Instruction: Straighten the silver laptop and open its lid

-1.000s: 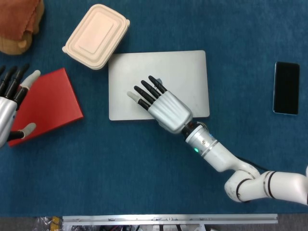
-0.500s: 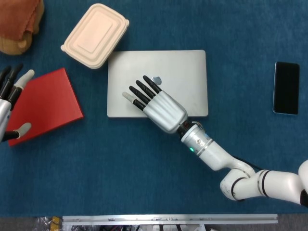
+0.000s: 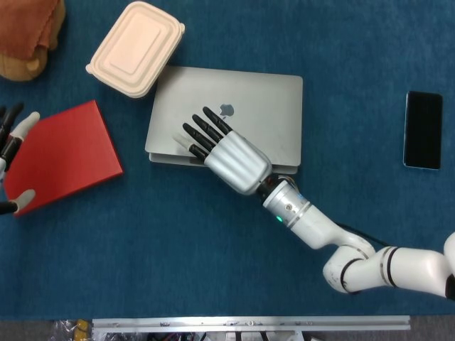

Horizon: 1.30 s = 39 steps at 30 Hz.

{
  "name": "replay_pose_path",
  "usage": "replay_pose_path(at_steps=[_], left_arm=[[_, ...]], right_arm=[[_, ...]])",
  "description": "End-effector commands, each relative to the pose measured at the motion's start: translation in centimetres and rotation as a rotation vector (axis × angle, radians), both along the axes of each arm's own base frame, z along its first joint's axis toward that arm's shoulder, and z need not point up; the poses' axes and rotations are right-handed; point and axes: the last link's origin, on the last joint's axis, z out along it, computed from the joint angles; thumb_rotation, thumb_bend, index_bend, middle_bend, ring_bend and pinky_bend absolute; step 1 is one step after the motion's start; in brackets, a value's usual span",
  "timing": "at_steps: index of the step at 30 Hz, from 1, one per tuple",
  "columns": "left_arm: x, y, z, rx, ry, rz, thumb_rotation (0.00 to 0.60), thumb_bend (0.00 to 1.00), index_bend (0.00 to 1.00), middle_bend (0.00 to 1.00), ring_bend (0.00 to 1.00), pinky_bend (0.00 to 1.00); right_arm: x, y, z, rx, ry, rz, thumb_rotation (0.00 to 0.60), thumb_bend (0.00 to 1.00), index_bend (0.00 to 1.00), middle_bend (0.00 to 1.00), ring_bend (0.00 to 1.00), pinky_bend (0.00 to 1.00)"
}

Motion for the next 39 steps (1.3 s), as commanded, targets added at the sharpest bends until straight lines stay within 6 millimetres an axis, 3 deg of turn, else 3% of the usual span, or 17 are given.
replay_pose_path(at_steps=[1, 12, 18, 27, 39], left_arm=[[-0.2, -0.2, 0.0, -0.007, 0.003, 0.004, 0.6, 0.14, 0.0, 0.0, 0.0, 0.0], [-1.0, -1.4, -1.1, -0.11, 0.026, 0.012, 0.6, 0.14, 0.03, 0.01, 0.0, 0.0], [-0.3, -1.5, -2.2, -0.237, 0.018, -0.048, 0.6, 0.14, 0.14, 0.18, 0.07, 0.0], [1.4, -0.5, -4.5, -0.444, 0.071, -0.139, 0.6, 0.14, 0.13, 0.08, 0.04, 0.0], [2.7, 1.2, -7.0, -0.561, 0.096, -0.164, 0.6, 0.14, 0.04, 0.01, 0.0, 0.0]], right_arm=[[0.7, -0.4, 0.6, -0.021, 0.004, 0.016, 0.6, 0.47, 0.0, 0.1, 0.0, 0.04], [1.6, -1.3, 2.2, -0.068, 0.016, 0.02, 0.6, 0.47, 0.0, 0.1, 0.0, 0.04], [1.5, -1.5, 2.6, -0.084, 0.025, 0.017, 0.6, 0.47, 0.0, 0.1, 0.0, 0.04], [1.4, -1.8, 3.1, -0.103, 0.035, 0.013, 0.6, 0.47, 0.0, 0.1, 0.0, 0.04], [1.9, -2.1, 3.7, -0.123, 0.044, 0.026, 0.6, 0.47, 0.0, 0.1, 0.0, 0.04]])
